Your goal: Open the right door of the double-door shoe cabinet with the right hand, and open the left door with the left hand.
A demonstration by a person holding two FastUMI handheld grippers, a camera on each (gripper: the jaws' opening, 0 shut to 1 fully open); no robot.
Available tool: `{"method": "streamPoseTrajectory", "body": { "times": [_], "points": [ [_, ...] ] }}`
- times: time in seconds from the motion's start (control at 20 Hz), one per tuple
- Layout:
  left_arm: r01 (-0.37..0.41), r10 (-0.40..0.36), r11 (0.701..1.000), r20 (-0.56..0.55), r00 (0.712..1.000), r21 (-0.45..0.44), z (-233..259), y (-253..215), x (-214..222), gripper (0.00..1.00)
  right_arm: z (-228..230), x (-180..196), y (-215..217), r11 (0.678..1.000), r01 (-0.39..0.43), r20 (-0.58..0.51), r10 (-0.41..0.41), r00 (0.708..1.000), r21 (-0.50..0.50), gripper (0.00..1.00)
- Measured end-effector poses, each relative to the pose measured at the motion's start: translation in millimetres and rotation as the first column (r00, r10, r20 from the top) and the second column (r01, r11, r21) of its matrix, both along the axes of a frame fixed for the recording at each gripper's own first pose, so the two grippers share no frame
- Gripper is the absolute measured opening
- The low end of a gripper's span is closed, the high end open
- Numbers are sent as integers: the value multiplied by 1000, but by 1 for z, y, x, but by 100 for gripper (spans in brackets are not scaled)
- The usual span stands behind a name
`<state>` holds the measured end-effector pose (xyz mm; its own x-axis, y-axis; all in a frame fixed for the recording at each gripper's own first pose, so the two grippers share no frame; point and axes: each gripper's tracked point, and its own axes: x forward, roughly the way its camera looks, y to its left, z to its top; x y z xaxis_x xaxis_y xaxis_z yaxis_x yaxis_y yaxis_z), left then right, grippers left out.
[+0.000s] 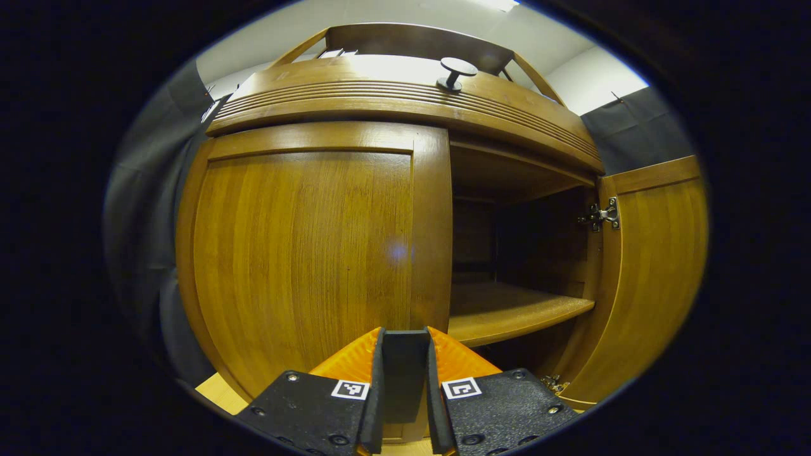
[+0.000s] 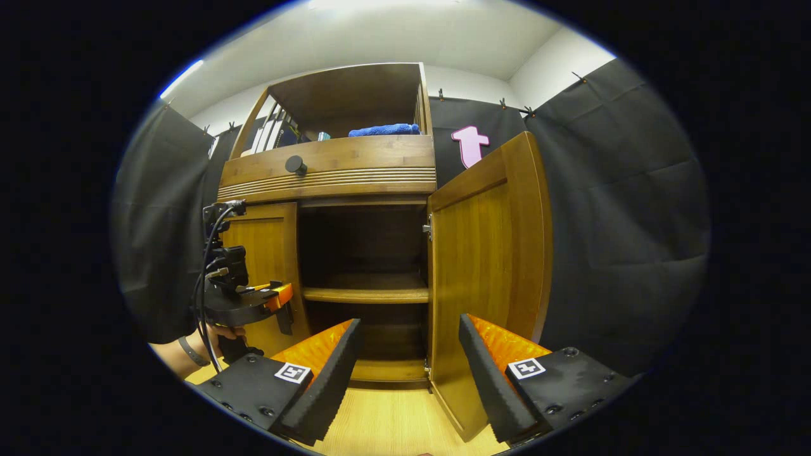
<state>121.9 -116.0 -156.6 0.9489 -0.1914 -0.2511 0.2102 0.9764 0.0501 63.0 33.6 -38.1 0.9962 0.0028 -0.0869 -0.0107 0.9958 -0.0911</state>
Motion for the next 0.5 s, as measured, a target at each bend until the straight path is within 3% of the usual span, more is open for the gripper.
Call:
{"method": "streamPoseTrajectory", "body": {
  "times": [0.35, 0.5],
  "points": [
    [27, -27, 1000, -43, 999, -3, 20, 5, -19, 30, 6, -1, 8, 1000, -25, 18, 25, 1000, -12, 100],
    [29, -29, 1000, -55, 998, 5, 29, 20, -50, 29, 12, -1, 9, 999, -37, 33, 37, 999, -28, 93]
  ]
}}
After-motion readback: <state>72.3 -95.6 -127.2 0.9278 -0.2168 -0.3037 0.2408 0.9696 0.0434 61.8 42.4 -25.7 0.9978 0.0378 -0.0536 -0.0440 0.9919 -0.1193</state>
